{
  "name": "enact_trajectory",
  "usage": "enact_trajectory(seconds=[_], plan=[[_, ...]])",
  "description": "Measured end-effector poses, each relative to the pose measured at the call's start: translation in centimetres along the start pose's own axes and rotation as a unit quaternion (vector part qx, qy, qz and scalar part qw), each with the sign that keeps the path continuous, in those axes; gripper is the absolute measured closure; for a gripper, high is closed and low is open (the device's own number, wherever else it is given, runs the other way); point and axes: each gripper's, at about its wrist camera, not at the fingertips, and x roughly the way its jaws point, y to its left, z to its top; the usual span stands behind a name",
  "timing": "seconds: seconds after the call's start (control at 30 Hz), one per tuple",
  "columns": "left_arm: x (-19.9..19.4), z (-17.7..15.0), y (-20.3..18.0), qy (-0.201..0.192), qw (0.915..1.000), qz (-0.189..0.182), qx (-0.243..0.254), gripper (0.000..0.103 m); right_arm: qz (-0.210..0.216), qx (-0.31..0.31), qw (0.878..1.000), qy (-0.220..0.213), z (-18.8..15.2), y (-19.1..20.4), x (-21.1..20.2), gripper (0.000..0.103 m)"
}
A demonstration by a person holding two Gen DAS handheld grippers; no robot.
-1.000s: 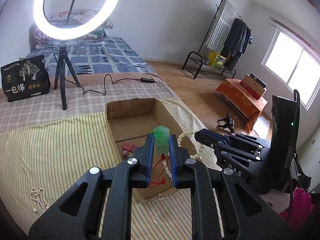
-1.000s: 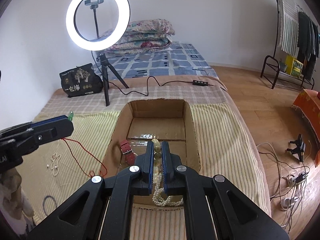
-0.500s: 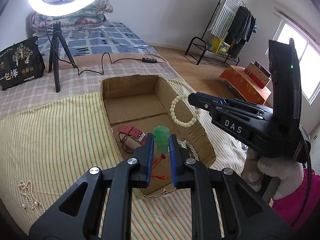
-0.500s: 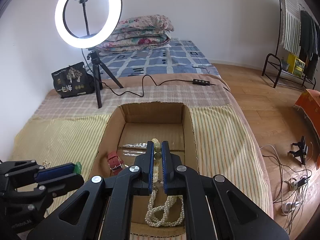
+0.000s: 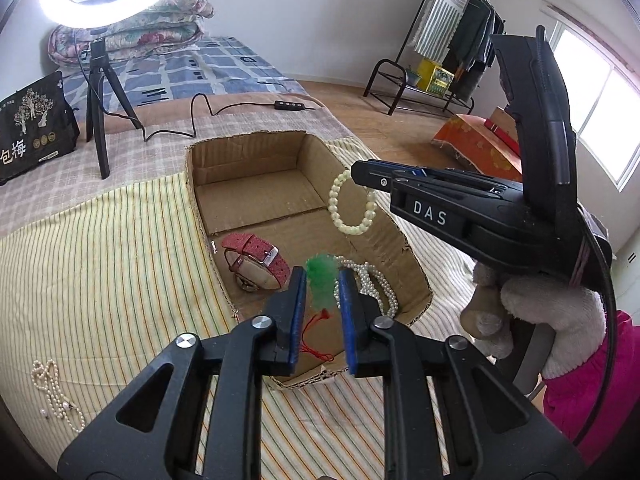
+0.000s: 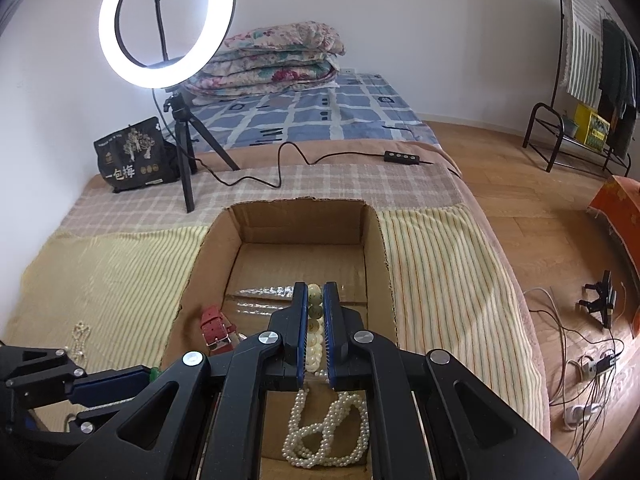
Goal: Organize jewelry
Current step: 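Carry the pendant with the left tool into the box while the right tool carries and releases the bracelet there, then withdraw both open tools from the box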
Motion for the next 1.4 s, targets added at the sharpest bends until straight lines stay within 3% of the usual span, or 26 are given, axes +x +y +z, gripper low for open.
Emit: enact_trajectory(seconds=[0.07, 0.17, 0.2, 0.7, 0.93, 1.03, 1.17, 1.4], plan=[[-0.2, -0.1, 0.0, -0.003, 1.0000, 0.003, 0.000, 0.067, -0.003, -0.001, 1.000, 0.000, 0.1, 0.1, -0.1, 0.091], [-0.3, -0.2, 0.1, -0.002, 1.0000, 0.003, 0.000, 0.065, -0.006, -0.001, 1.000, -0.009, 0.2, 0.1, -0.6, 0.059], [-0.3, -0.2, 0.1, -0.001, 1.0000, 0.005, 0.000, 0.065, -0.007, -0.001, 1.000, -0.012, 0.2, 0.2, -0.8, 0.057], [-3.9, -0.5, 0.5, -0.020, 0.9997, 0.016, -0.001, 0.065, -0.021, 0.009, 0.999, -0.032, 0.5, 0.6, -4.2, 0.053], [-7.5, -1.1, 2.0, -0.040, 0.9985, 0.032, -0.016, 0.065, -0.016, 0.015, 0.999, -0.045, -0.2, 1.2, -7.0, 0.045], [-9.4, -1.4, 3.3, -0.050, 0.9975, 0.044, -0.025, 0.065, -0.015, 0.016, 0.998, -0.055, -0.7, 1.7, -8.5, 0.033], [-11.6, -1.9, 5.1, -0.061, 0.9957, 0.062, -0.034, 0.065, -0.024, -0.003, 0.998, -0.059, -1.2, 2.9, -9.9, 0.025], [-15.2, -3.5, 9.1, -0.070, 0.9913, 0.099, -0.051, 0.065, -0.024, -0.032, 0.997, -0.070, -2.4, 4.8, -11.8, 0.024]])
